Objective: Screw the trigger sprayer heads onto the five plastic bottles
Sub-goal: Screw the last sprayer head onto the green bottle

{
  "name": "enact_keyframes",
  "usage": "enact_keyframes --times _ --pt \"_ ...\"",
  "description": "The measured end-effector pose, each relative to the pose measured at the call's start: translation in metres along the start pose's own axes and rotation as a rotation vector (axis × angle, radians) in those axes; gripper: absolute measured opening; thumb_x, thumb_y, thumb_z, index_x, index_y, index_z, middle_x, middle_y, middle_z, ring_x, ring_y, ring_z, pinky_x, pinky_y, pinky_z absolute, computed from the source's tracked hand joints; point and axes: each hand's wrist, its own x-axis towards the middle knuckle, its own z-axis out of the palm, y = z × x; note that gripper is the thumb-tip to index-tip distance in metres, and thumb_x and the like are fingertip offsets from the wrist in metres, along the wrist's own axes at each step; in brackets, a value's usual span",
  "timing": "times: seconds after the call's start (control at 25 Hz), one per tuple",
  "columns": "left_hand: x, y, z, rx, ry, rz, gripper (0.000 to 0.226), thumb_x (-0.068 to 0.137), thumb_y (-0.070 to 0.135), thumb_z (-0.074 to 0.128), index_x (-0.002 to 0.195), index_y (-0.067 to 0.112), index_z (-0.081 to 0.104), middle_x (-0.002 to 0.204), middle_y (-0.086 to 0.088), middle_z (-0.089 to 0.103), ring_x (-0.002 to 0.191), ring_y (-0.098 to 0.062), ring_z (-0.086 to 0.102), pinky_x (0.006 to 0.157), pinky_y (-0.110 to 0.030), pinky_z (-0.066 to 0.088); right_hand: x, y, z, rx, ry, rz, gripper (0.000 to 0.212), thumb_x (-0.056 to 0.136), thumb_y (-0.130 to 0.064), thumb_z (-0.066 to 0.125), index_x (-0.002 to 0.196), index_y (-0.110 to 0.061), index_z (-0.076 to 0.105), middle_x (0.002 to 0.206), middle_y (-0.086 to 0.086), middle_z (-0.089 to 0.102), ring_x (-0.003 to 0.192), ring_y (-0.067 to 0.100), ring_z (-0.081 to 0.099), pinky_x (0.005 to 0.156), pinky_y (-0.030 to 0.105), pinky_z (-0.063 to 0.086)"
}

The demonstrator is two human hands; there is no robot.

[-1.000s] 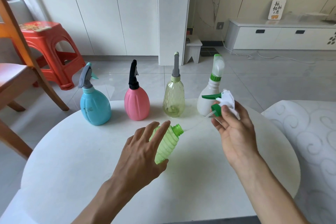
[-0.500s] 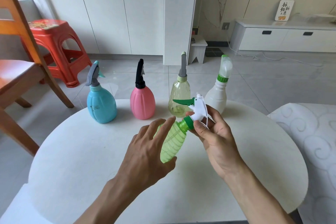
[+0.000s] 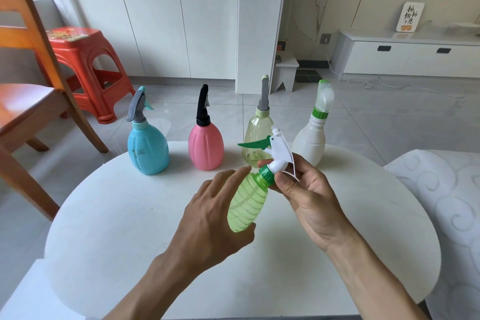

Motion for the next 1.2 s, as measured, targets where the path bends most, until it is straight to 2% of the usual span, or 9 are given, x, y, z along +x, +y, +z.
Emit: enact_keyframes --times 0.16,0.32,0.52,0.64,0.68,0.8,0.96,1.08,1.2 --pt "0.001 0.003 0.003 -0.027 0.017 0.0 0.094 0.062 0.035 0.086 0.146 0.019 0.047 0.137 0.002 0.057 0.113 -0.021 0.059 0.09 -0.029 0.048 -0.001 0.005 0.005 -0.004 0.091 0.03 0.04 0.082 -0.025 0.077 0.115 -0.004 0.069 0.123 0.033 0.064 0.112 0.045 0.061 0.102 0.057 0.045" --pt "0.002 0.005 0.006 -0.053 0.026 0.008 0.092 0.061 0.034 0.084 0.144 0.019 0.048 0.135 0.004 0.057 0.112 -0.02 0.059 0.089 -0.03 0.05 -0.002 0.004 0.013 0.021 0.093 0.071 0.051 0.066 -0.047 0.087 0.104 -0.015 0.074 0.099 0.014 0.071 0.094 0.028 0.063 0.086 0.04 0.05" --pt "0.002 0.007 0.01 -0.026 -0.016 0.032 0.092 0.063 0.038 0.079 0.147 0.026 0.043 0.136 0.009 0.054 0.108 -0.016 0.057 0.09 -0.03 0.05 -0.006 0.005 0.021 -0.167 0.239 0.022 0.05 0.068 -0.051 0.082 0.096 -0.013 0.069 0.089 0.015 0.073 0.089 0.029 0.071 0.083 0.037 0.055" --pt "0.0 0.008 0.014 -0.005 -0.023 0.066 0.094 0.063 0.038 0.078 0.148 0.029 0.039 0.135 0.009 0.053 0.106 -0.016 0.056 0.088 -0.028 0.05 -0.006 0.003 0.023 -0.337 0.283 -0.021 0.036 0.073 -0.056 0.077 0.071 -0.025 0.058 0.06 -0.01 0.058 0.062 0.009 0.059 0.063 0.018 0.046" --pt "0.0 0.007 0.014 -0.001 -0.025 0.067 0.094 0.063 0.038 0.078 0.148 0.029 0.038 0.135 0.009 0.054 0.106 -0.017 0.057 0.088 -0.029 0.05 -0.006 0.001 0.023 -0.398 0.273 -0.043 0.035 0.075 -0.057 0.075 0.073 -0.029 0.054 0.056 -0.017 0.053 0.057 0.004 0.053 0.059 0.013 0.042" --pt "0.002 0.004 0.013 0.031 -0.034 0.031 0.093 0.064 0.039 0.078 0.148 0.026 0.04 0.137 0.006 0.054 0.11 -0.021 0.057 0.088 -0.035 0.052 -0.007 0.0 0.016 -0.501 0.224 -0.089 0.041 0.079 -0.059 0.069 0.082 -0.02 0.058 0.059 -0.02 0.058 0.058 0.002 0.054 0.057 0.012 0.04" --pt "0.002 0.0 0.009 0.069 -0.026 0.004 0.093 0.063 0.035 0.082 0.147 0.021 0.045 0.136 0.0 0.057 0.11 -0.026 0.059 0.086 -0.04 0.054 -0.007 -0.004 0.008 -0.477 0.137 0.011 0.029 0.078 -0.055 0.066 0.084 -0.026 0.068 0.072 -0.002 0.065 0.068 0.017 0.056 0.064 0.035 0.048" --pt "0.001 0.001 0.009 0.076 0.0 0.023 0.092 0.063 0.033 0.084 0.146 0.018 0.048 0.135 -0.003 0.058 0.11 -0.028 0.059 0.085 -0.042 0.055 -0.006 -0.006 0.01 -0.335 0.123 0.106 0.029 0.069 -0.054 0.076 0.084 -0.029 0.074 0.075 -0.011 0.069 0.067 0.009 0.057 0.059 0.025 0.048" --pt "0.002 0.0 0.011 0.081 0.042 0.047 0.089 0.062 0.028 0.086 0.143 0.013 0.051 0.134 -0.006 0.059 0.112 -0.03 0.06 0.086 -0.045 0.055 -0.007 0.0 0.014 -0.194 0.162 0.185 0.042 0.064 -0.052 0.081 0.089 -0.019 0.074 0.074 -0.006 0.066 0.064 0.012 0.053 0.055 0.026 0.045"
